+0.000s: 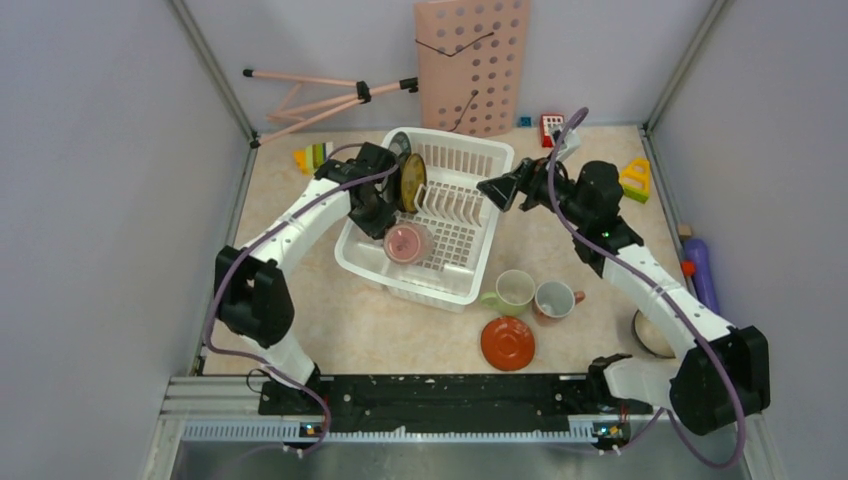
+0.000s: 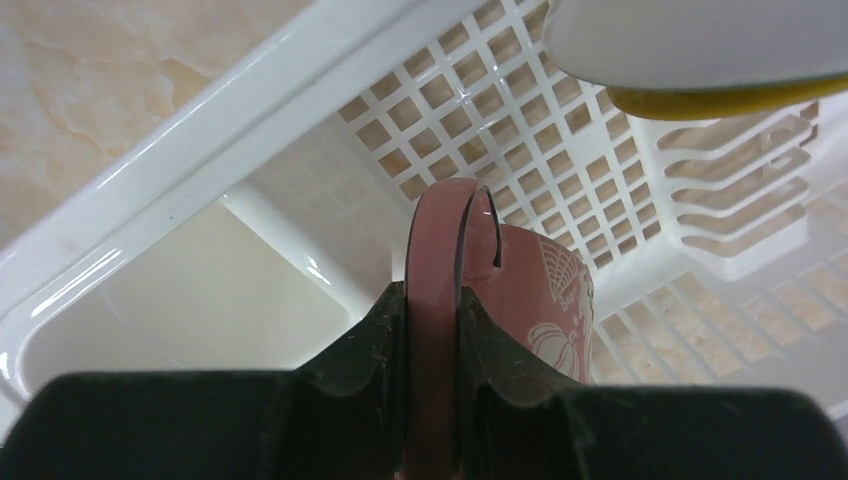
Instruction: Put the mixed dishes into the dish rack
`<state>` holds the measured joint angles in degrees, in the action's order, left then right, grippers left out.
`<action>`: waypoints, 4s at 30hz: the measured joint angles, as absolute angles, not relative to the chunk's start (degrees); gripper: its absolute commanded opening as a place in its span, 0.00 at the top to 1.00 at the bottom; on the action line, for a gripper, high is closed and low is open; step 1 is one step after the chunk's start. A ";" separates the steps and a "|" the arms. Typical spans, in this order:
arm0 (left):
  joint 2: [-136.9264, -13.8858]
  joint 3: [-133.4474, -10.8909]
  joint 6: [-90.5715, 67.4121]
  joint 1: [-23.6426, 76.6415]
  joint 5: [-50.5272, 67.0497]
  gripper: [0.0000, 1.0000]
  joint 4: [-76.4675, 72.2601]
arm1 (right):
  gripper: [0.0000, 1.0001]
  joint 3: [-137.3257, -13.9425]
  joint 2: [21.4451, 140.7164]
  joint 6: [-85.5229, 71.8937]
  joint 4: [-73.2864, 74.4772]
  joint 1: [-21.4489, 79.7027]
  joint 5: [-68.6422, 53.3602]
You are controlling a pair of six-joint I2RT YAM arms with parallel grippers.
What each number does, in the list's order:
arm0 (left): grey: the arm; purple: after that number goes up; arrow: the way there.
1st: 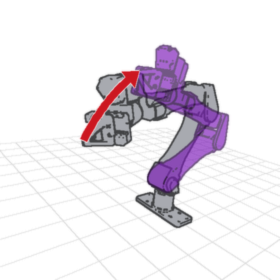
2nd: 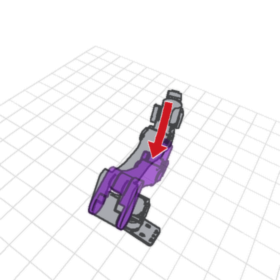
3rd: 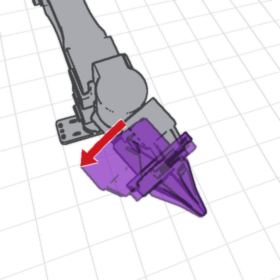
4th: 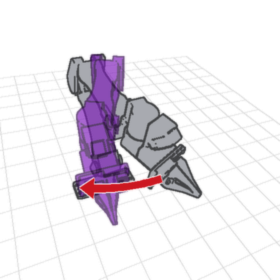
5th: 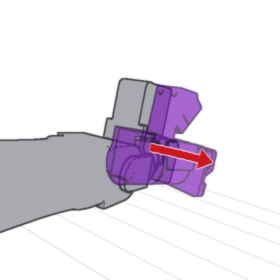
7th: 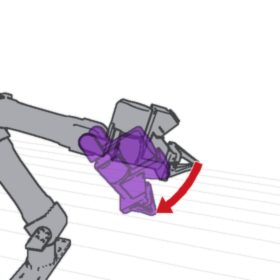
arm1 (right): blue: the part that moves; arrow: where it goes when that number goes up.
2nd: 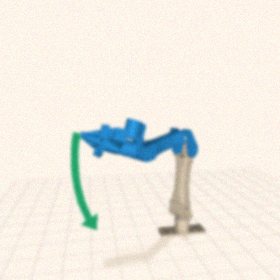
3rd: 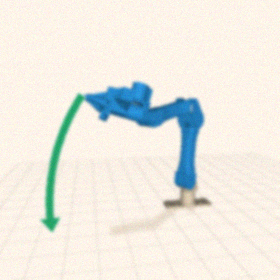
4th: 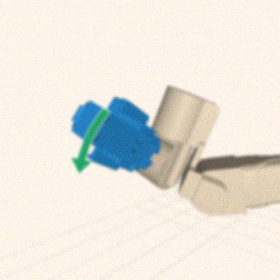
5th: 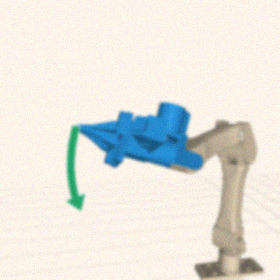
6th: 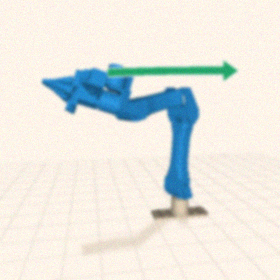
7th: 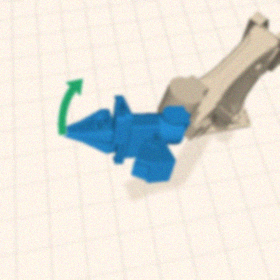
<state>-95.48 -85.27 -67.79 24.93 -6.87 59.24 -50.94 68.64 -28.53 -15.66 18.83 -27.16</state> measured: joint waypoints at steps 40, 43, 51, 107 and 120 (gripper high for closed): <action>-102.04 -82.91 -89.10 19.92 -5.10 0.70 58.54 | 0.10 -58.46 86.94 -20.56 -2.98 35.40 -26.87; -104.16 -86.63 -87.68 19.92 -4.10 0.64 58.67 | 0.10 -59.94 88.66 -20.32 -1.65 35.53 -26.70; -104.14 -87.96 -85.65 19.66 -4.29 0.46 59.75 | 0.10 -64.69 92.68 -18.09 2.28 35.51 -25.50; -68.03 -53.63 -36.34 4.64 6.76 0.59 30.06 | 0.17 -82.81 111.55 -27.07 6.74 40.71 -22.46; -63.42 -50.35 -37.71 6.68 9.34 0.08 28.45 | 0.01 -75.22 94.89 -20.99 15.09 41.74 -15.53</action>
<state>-63.42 -50.35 -37.71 6.68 9.34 28.45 -75.22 94.89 -20.99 15.09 41.74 -15.53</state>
